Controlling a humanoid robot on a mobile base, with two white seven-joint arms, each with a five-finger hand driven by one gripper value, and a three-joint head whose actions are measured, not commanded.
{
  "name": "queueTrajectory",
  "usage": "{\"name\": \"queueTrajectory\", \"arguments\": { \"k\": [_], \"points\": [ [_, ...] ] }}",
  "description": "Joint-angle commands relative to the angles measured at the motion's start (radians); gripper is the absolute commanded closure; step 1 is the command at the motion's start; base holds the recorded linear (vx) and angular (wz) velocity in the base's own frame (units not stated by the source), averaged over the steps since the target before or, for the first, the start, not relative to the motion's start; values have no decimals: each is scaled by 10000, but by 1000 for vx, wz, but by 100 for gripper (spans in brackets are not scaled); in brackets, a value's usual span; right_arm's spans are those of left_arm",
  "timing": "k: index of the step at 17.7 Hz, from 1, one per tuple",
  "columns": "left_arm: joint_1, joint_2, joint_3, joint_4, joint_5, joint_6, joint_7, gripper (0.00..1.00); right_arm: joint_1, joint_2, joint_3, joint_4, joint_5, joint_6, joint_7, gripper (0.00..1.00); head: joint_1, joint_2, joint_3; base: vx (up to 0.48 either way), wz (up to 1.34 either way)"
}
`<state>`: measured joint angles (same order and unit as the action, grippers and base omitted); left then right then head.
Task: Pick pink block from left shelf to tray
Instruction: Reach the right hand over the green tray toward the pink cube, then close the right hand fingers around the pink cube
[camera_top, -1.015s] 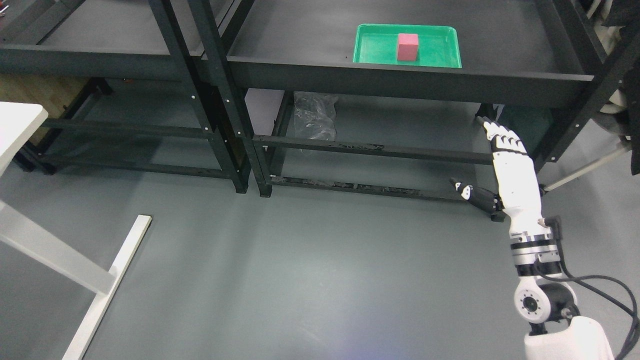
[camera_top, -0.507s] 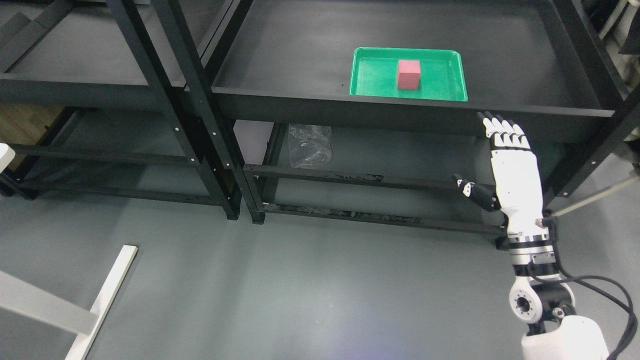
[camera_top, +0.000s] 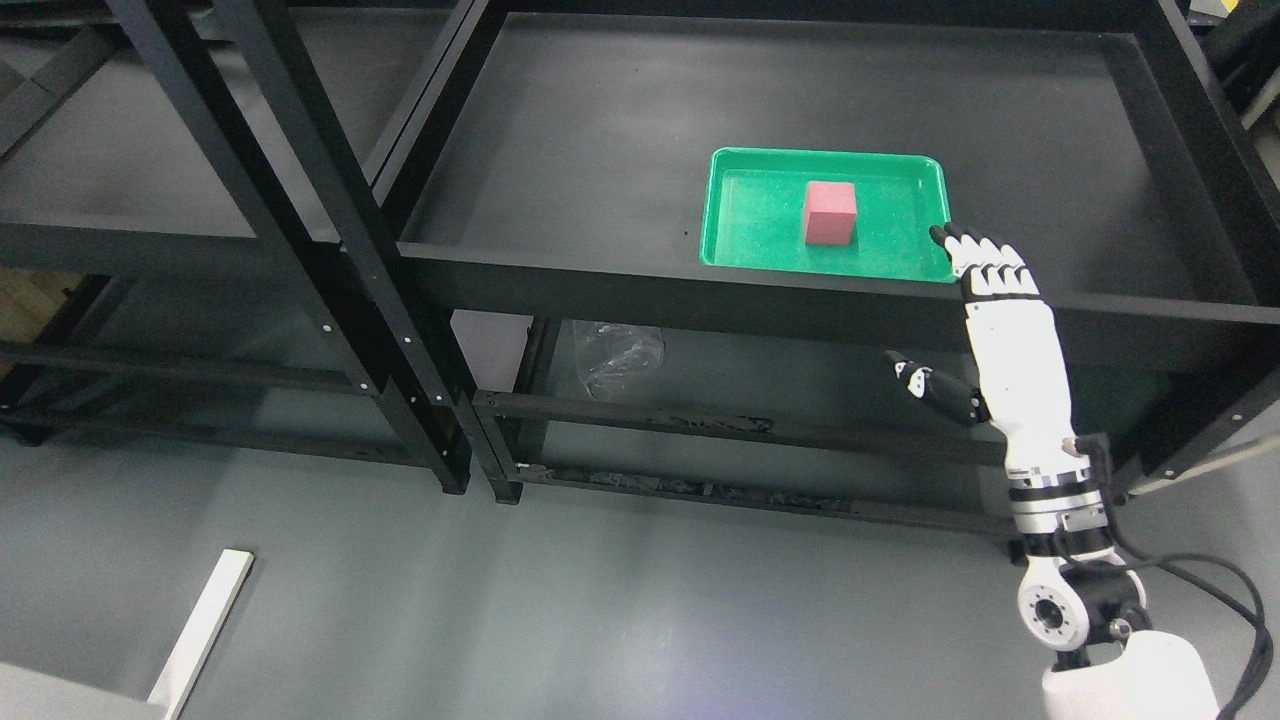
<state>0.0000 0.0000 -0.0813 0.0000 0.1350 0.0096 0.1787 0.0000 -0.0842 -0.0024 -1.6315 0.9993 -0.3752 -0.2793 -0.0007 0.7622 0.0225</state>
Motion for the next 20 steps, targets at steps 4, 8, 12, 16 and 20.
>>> {"name": "queueTrajectory", "arguments": {
  "k": [4, 8, 12, 16, 20],
  "points": [
    [-291, 175, 0, -174, 0, -4, 8, 0, -61, -32, 9, -22, -114, -220, 569, 1, 0, 0, 0, 274, 0],
    [-291, 175, 0, -174, 0, -4, 8, 0, -46, -185, 146, 9, -7, -1111, 966, 1, 0, 0, 0, 259, 0],
    [-291, 175, 0, -174, 0, -4, 8, 0, -76, -155, 269, 85, 24, -1065, 2468, 1, 0, 0, 0, 264, -34],
    [-306, 175, 0, -174, 0, -4, 8, 0, -76, -185, 361, 285, 9, -682, 3606, 1, 0, 0, 0, 236, -125],
    [-291, 175, 0, -174, 0, -4, 8, 0, -61, -186, 484, 377, -7, -483, 4447, 1, 0, 0, 0, 188, -106]
  ]
}}
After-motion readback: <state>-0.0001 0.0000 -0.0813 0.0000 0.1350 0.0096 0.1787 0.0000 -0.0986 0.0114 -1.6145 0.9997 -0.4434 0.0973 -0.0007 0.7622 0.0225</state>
